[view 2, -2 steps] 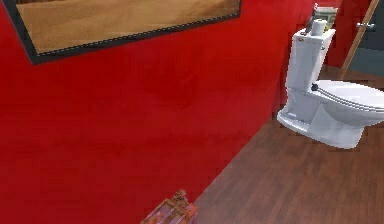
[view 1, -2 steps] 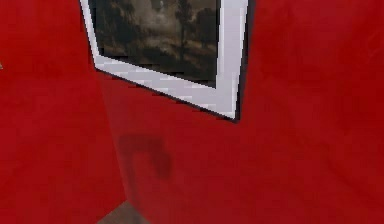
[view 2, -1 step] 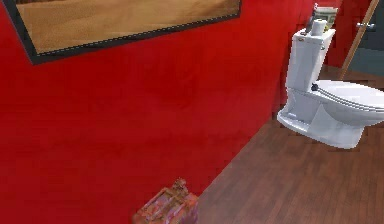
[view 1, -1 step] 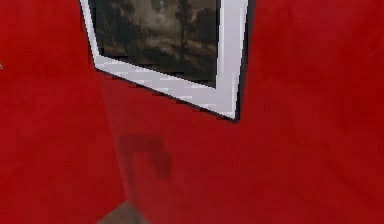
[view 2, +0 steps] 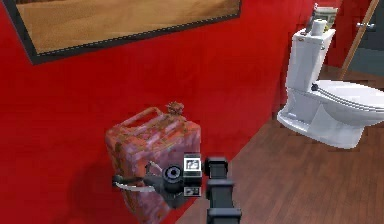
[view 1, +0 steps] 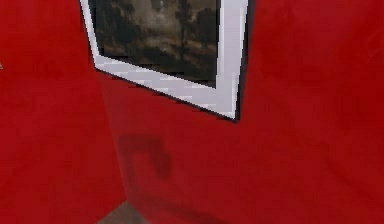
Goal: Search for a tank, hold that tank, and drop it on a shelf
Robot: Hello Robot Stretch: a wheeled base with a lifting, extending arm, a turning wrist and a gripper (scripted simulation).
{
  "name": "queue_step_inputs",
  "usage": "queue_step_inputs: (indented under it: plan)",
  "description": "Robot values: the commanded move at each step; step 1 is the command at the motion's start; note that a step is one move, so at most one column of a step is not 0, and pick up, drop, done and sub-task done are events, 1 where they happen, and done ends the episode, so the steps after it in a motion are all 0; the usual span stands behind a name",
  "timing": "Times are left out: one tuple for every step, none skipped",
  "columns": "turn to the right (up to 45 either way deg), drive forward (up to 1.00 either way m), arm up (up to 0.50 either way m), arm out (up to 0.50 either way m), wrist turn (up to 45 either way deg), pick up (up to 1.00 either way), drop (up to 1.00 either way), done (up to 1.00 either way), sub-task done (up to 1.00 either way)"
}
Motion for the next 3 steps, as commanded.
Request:
queue_step_inputs:
  plan:
    - [0.0, 0.00, 0.16, 0.00, 0.0, 0.00, 0.00, 0.00, 0.00]
    - [0.0, 0.00, 0.00, 0.00, -45.0, 0.00, 0.00, 0.00, 0.00]
    - [0.0, 0.00, 0.00, 0.00, -45.0, 0.00, 0.00, 0.00, 0.00]
